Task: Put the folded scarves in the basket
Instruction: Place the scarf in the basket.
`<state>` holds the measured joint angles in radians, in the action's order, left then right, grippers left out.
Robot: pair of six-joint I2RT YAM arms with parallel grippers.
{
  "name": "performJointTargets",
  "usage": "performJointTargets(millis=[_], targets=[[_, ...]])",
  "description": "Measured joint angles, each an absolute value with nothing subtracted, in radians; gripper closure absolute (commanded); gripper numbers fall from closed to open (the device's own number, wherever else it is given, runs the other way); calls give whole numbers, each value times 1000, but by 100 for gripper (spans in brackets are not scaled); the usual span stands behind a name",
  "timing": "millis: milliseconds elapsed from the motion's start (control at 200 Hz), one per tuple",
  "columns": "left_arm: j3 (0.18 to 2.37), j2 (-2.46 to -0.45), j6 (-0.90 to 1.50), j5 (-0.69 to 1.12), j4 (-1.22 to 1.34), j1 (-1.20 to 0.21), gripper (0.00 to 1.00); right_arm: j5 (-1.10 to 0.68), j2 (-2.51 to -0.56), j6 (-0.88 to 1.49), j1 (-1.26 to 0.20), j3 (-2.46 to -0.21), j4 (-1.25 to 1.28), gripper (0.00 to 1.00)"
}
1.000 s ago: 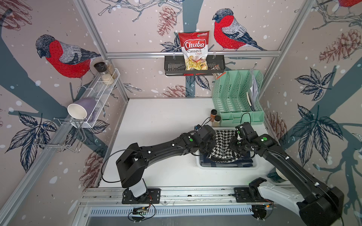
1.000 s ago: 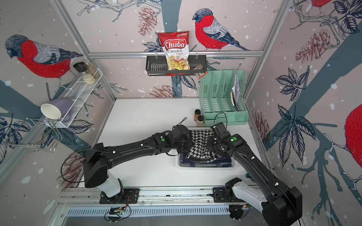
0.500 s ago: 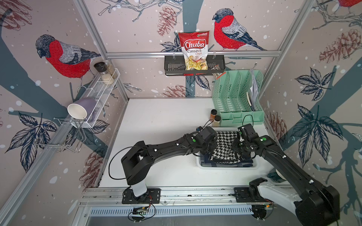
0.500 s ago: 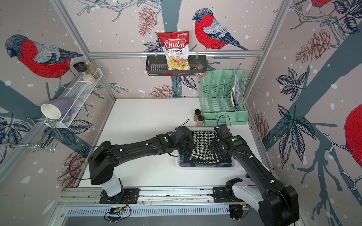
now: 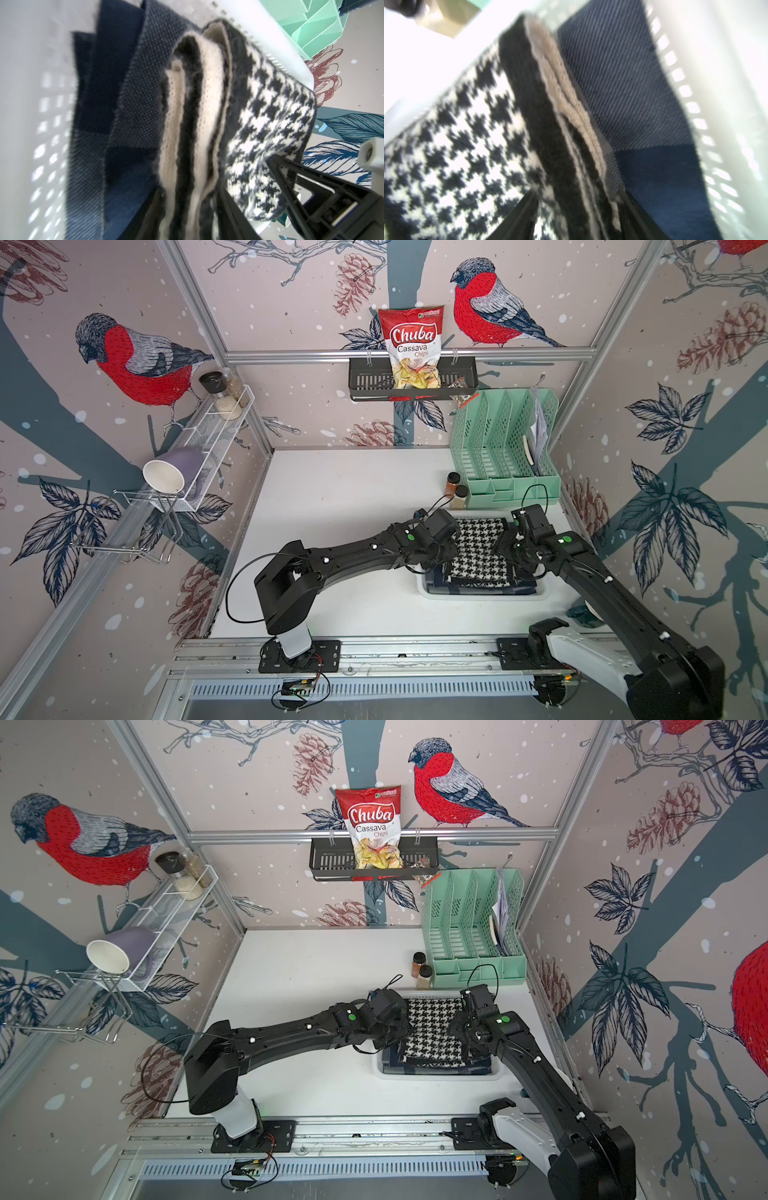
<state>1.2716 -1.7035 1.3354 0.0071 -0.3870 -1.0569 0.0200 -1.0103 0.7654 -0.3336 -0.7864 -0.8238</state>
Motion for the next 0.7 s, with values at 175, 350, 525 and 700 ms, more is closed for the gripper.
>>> performJointTargets(millis=[175, 350, 525, 700], targets=[[1245, -1663, 1319, -7, -408, -1057, 58, 49, -995, 784, -331, -768, -822, 39], [1240, -1698, 1296, 5, -401, -1057, 62, 58, -995, 788, -318, -743, -816, 42], [1235, -1731, 1279, 25, -402, -1057, 65, 61, -999, 788, -307, -721, -793, 40], [1238, -1739, 1275, 13, -407, -1057, 64, 53, -1014, 784, -304, -710, -772, 37]])
